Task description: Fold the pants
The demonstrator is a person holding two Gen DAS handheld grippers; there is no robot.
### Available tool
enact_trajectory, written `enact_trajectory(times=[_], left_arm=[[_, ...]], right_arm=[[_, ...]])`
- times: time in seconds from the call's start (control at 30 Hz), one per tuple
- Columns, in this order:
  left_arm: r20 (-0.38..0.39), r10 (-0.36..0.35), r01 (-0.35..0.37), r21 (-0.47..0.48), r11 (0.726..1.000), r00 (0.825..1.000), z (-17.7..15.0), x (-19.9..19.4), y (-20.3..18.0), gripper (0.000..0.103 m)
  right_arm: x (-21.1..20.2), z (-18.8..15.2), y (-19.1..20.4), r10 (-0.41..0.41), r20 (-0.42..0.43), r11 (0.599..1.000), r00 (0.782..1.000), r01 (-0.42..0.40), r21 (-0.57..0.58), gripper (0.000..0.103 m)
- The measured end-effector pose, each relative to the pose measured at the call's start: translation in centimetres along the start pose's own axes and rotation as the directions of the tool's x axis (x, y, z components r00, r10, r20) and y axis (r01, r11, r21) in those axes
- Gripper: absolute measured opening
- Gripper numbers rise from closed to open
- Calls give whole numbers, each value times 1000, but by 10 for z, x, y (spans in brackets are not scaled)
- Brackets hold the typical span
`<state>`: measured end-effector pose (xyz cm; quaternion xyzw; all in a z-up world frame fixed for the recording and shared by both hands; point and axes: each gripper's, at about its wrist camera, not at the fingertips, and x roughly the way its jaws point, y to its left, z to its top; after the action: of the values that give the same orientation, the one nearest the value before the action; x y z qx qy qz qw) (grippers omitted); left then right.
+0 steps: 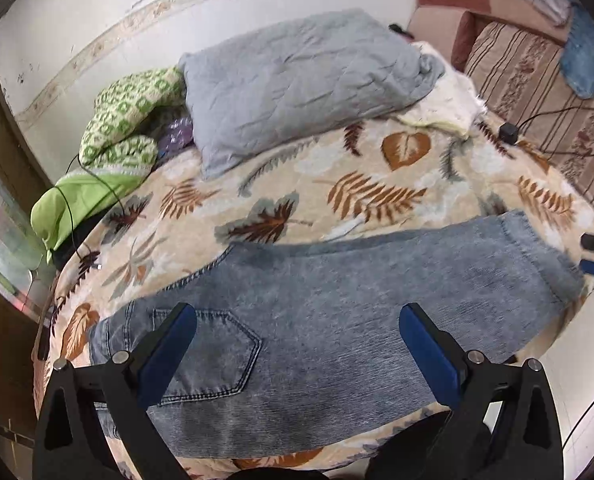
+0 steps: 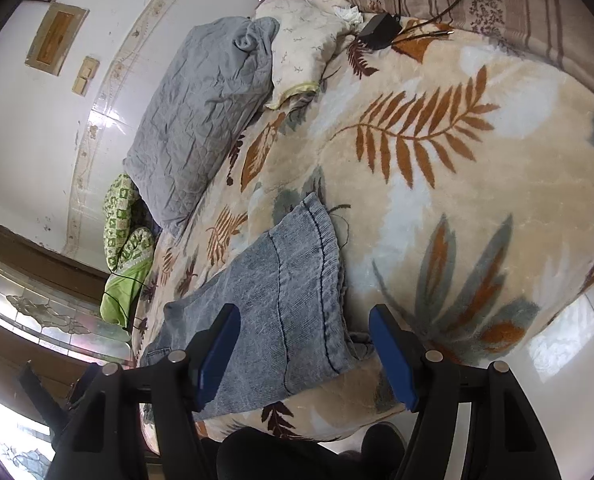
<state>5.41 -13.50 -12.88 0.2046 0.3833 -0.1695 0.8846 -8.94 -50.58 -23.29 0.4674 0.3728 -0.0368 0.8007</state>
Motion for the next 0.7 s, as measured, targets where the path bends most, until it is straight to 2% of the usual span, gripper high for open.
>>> enact_trajectory(times=[0.27,0.7], left_arm=[[-93,63,-65,-19,998,994,-19,44,6,101],[-54,41,-43,-37,998,998,-17,43,13,101]], right_arm=[[28,18,5,-24,-87,998,996,19,-59,71],[60,13,-4,-67,-149,997,987,61,-45,71]])
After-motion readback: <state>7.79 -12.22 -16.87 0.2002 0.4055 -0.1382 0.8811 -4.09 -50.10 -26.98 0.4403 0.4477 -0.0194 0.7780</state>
